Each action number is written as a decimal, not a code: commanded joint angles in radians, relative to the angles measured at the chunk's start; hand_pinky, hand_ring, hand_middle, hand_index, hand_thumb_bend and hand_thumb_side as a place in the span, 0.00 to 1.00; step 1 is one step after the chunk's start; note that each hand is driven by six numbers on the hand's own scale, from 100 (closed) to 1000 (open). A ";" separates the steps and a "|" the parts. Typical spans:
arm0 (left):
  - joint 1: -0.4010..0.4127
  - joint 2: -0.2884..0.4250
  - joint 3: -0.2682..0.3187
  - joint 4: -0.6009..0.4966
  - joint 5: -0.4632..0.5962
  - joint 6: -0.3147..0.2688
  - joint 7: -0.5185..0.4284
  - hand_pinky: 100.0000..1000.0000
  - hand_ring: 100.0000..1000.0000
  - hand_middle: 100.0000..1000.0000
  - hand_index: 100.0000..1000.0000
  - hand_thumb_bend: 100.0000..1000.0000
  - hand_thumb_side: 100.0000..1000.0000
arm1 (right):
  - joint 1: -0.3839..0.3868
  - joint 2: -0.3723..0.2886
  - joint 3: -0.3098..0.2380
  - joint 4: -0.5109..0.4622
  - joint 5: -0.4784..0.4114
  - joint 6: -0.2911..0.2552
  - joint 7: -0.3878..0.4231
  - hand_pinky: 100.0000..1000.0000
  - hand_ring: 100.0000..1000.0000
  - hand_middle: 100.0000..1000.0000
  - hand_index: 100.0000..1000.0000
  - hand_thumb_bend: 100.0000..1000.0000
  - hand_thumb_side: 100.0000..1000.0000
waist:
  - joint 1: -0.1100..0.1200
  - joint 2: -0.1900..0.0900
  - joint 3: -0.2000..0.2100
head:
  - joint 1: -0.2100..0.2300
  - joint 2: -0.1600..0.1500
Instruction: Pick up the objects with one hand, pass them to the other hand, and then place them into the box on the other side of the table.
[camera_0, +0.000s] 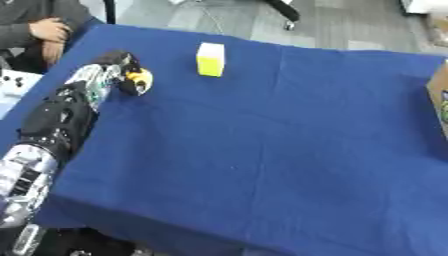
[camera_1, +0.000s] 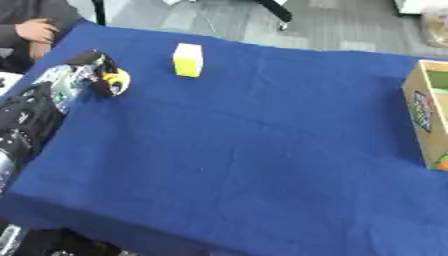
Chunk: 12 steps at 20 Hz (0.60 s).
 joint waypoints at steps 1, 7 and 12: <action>0.007 0.012 0.019 -0.007 0.030 0.010 0.052 0.44 0.26 0.20 0.32 0.00 0.00 | -0.008 -0.014 -0.008 -0.021 -0.008 0.007 -0.001 0.69 0.71 0.23 0.66 0.14 0.23 | -0.010 -0.018 0.004 | 0.003 -0.002; 0.037 0.022 0.019 -0.146 0.280 0.003 0.125 0.47 0.22 0.14 0.28 0.00 0.00 | -0.006 -0.017 -0.008 -0.021 -0.009 0.012 0.000 0.69 0.71 0.22 0.67 0.14 0.23 | -0.009 -0.019 0.010 | -0.006 -0.002; 0.089 0.047 -0.011 -0.399 0.503 0.006 0.122 0.47 0.21 0.14 0.27 0.00 0.06 | -0.008 -0.018 -0.008 -0.021 -0.007 0.009 0.000 0.69 0.71 0.22 0.67 0.14 0.23 | -0.008 -0.021 0.013 | -0.027 -0.002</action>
